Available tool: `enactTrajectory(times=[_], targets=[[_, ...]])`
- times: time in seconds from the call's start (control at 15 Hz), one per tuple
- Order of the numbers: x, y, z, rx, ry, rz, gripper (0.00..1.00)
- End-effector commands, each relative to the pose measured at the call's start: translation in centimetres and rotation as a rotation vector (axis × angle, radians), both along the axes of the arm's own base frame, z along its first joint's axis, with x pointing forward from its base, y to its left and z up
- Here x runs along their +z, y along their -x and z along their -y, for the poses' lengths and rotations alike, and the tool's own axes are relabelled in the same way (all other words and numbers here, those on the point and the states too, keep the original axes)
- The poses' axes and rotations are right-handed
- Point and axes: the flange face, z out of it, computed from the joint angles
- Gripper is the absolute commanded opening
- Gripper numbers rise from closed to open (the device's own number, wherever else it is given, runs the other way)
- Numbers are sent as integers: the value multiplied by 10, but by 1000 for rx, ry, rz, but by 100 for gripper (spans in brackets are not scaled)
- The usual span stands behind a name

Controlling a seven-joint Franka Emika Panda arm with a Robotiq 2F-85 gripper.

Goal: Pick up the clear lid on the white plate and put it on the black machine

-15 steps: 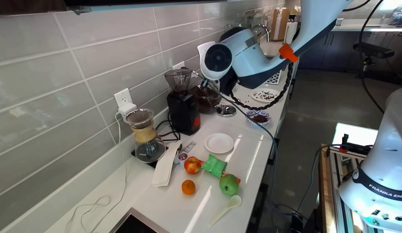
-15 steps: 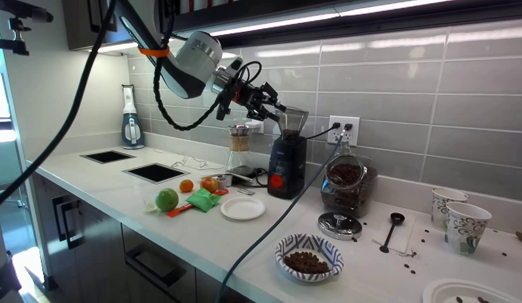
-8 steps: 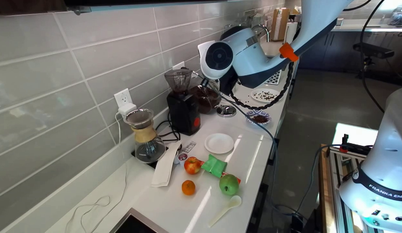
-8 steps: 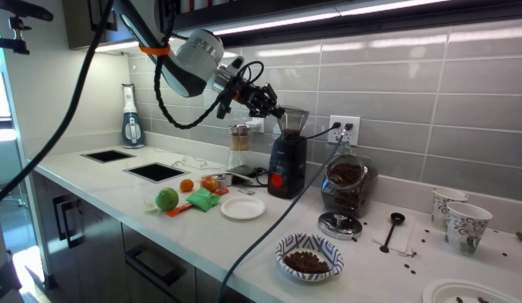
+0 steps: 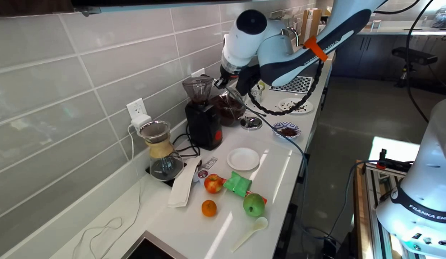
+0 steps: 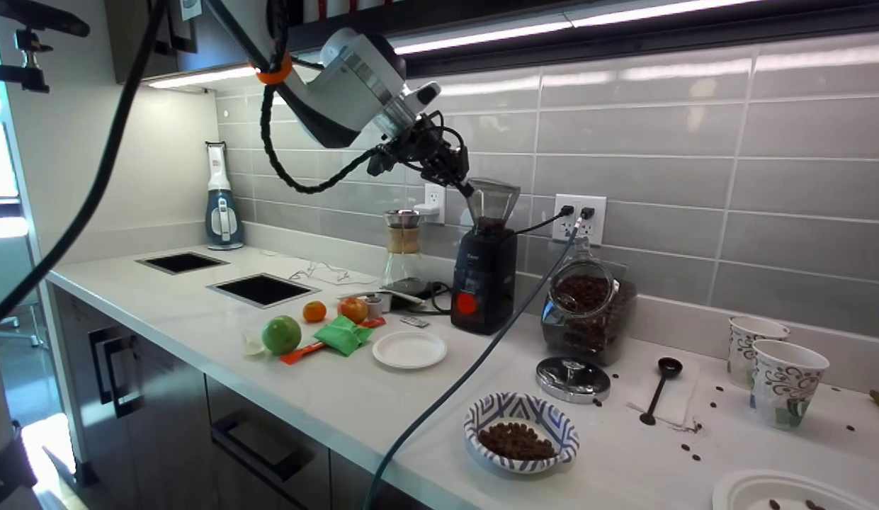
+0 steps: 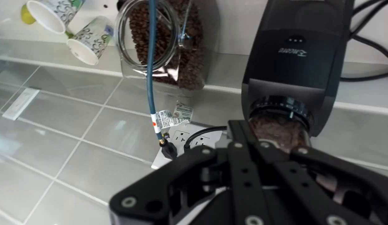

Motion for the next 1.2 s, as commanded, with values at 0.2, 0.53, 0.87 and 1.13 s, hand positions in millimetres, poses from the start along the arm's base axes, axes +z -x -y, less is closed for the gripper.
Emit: enactTrajectory(times=[0.2,0.53,0.87,1.13], targets=[[3,1,6,33,-317,26,0],[34,0,18,20,-428,65,0],[49,0,22,28,-450,114,0],[46,-4,22,70,-429,163,0]])
